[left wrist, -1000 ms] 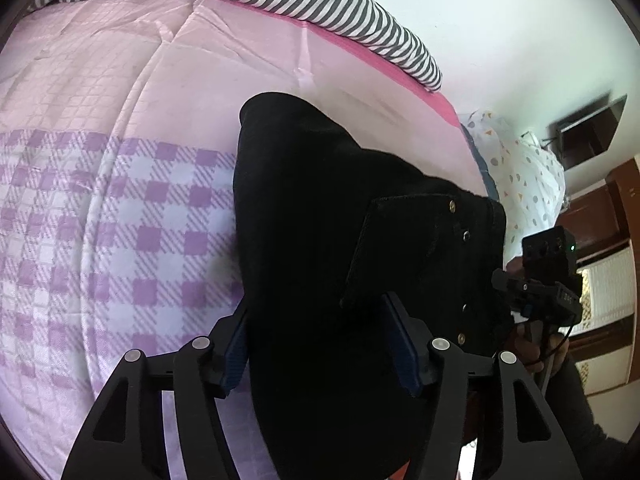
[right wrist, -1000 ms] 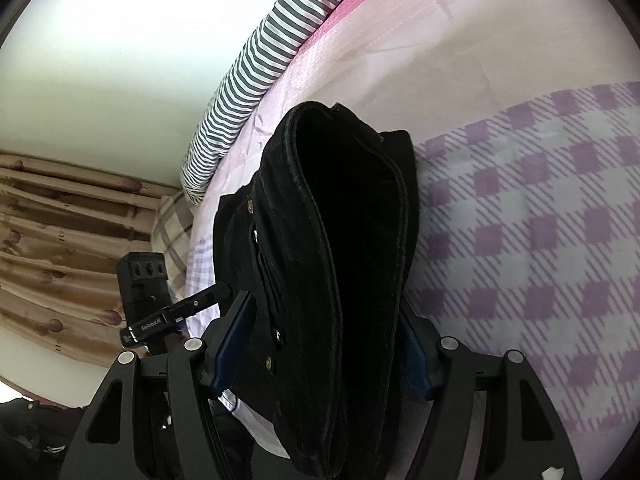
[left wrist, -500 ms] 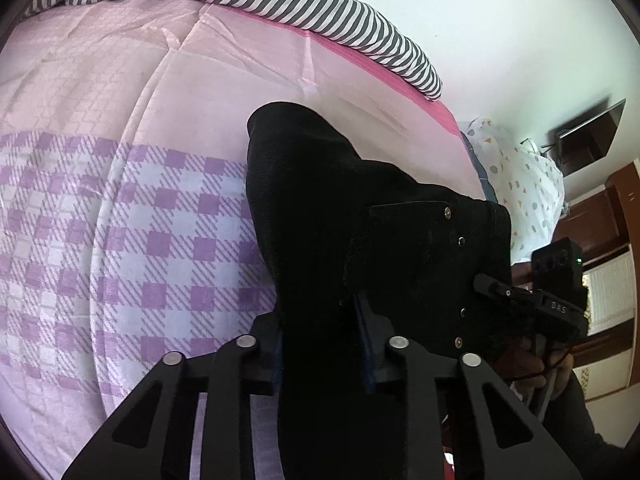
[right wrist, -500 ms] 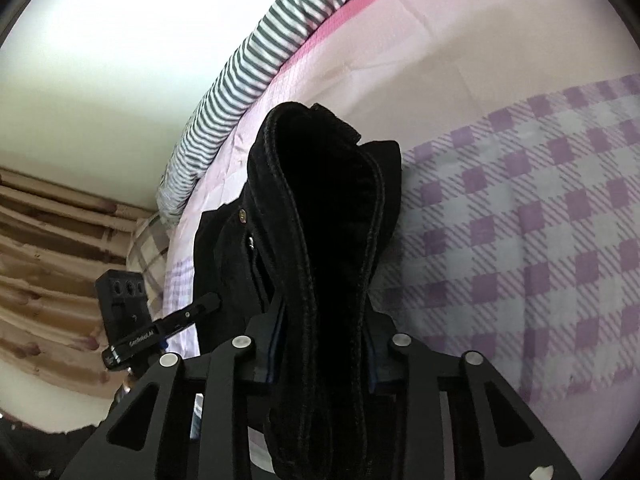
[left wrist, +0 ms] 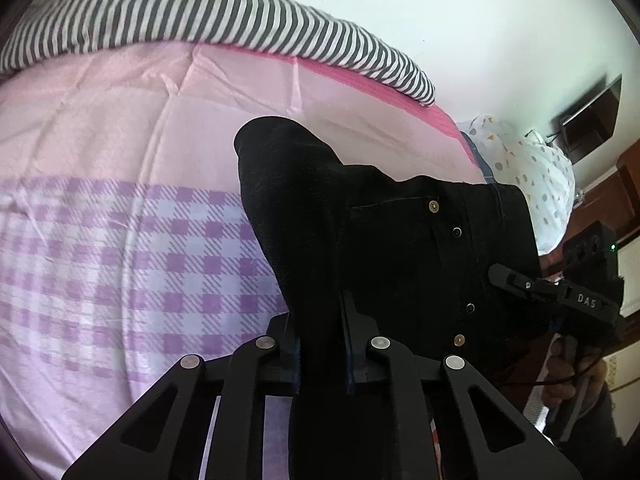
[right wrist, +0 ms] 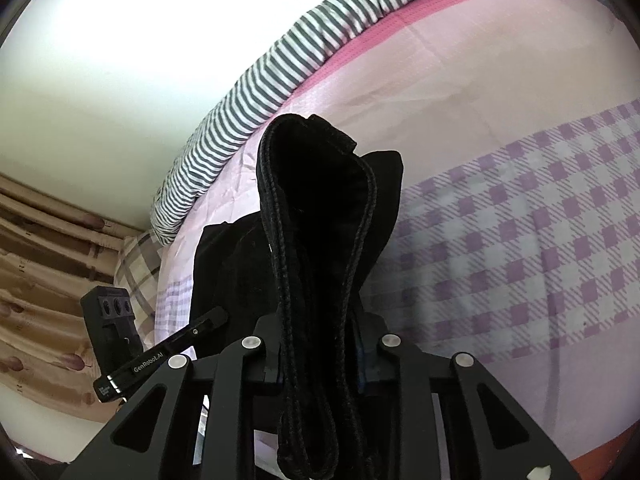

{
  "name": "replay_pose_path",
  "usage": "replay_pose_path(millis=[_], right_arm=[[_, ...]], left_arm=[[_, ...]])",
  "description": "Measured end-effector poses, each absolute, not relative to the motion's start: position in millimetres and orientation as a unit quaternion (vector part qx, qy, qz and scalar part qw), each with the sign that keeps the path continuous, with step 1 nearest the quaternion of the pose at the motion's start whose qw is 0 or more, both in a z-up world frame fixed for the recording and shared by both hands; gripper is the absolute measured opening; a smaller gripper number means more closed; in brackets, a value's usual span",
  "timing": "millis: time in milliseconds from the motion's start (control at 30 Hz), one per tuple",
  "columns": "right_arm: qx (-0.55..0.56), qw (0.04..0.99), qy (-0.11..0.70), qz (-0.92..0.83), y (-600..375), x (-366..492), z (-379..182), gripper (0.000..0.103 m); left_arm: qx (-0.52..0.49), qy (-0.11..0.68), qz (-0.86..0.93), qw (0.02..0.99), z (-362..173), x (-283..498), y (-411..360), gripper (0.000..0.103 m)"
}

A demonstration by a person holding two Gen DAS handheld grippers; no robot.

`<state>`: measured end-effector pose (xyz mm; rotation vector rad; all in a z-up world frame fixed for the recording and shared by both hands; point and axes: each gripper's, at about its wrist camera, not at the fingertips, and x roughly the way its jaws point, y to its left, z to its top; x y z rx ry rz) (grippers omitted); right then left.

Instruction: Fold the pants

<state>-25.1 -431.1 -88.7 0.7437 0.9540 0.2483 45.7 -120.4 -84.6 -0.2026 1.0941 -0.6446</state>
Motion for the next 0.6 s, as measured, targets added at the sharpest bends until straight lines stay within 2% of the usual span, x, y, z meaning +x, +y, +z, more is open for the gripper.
replay_pose_path(millis=[600], right_arm=[[0.301, 0.821, 0.45, 0.181, -316.0, 23.4, -52.3, 0.023]], left_arm=[[-0.075, 0.474, -0.227, 0.847, -45.0, 50.5, -13.5, 0.015]])
